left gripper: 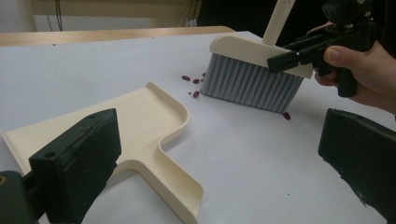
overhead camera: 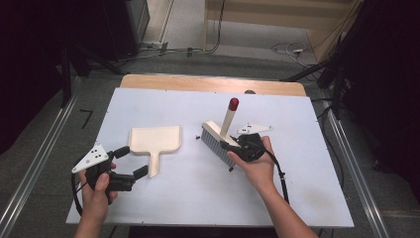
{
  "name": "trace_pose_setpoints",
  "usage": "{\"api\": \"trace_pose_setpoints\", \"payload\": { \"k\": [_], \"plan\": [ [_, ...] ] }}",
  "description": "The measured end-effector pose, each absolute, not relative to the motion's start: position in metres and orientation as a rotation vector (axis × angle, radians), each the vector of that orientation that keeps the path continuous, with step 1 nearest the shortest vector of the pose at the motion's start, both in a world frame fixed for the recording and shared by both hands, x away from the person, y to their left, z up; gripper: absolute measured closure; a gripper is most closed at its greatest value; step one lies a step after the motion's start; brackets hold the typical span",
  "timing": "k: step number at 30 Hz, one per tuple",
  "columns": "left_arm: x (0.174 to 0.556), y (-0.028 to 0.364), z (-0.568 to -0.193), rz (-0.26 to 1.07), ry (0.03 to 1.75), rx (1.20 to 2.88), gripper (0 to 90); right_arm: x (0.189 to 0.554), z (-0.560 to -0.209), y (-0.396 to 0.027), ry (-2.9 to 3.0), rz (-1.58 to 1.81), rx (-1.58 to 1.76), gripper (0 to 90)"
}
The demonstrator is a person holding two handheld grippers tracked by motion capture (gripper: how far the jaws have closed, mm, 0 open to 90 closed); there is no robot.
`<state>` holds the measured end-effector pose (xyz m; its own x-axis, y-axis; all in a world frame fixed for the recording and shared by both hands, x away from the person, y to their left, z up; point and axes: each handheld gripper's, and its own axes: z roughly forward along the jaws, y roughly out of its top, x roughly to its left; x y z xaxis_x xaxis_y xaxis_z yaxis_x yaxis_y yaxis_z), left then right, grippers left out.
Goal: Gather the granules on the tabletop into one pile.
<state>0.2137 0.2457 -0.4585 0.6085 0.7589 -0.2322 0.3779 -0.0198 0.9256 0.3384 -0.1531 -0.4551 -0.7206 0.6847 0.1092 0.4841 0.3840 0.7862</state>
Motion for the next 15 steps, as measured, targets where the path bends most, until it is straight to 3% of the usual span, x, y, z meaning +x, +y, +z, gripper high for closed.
{"api": "trace_pose_setpoints", "payload": {
  "k": [8,15],
  "plan": [
    [0.214,0.247,-0.458,0.397,0.966,1.625,0.0,0.342,-0.438,-0.136,2.373,1.314,1.014,65.8],
    [0.214,0.249,-0.460,0.396,0.970,1.623,0.0,0.348,-0.448,-0.106,2.372,1.315,1.056,65.8]
  ]
}}
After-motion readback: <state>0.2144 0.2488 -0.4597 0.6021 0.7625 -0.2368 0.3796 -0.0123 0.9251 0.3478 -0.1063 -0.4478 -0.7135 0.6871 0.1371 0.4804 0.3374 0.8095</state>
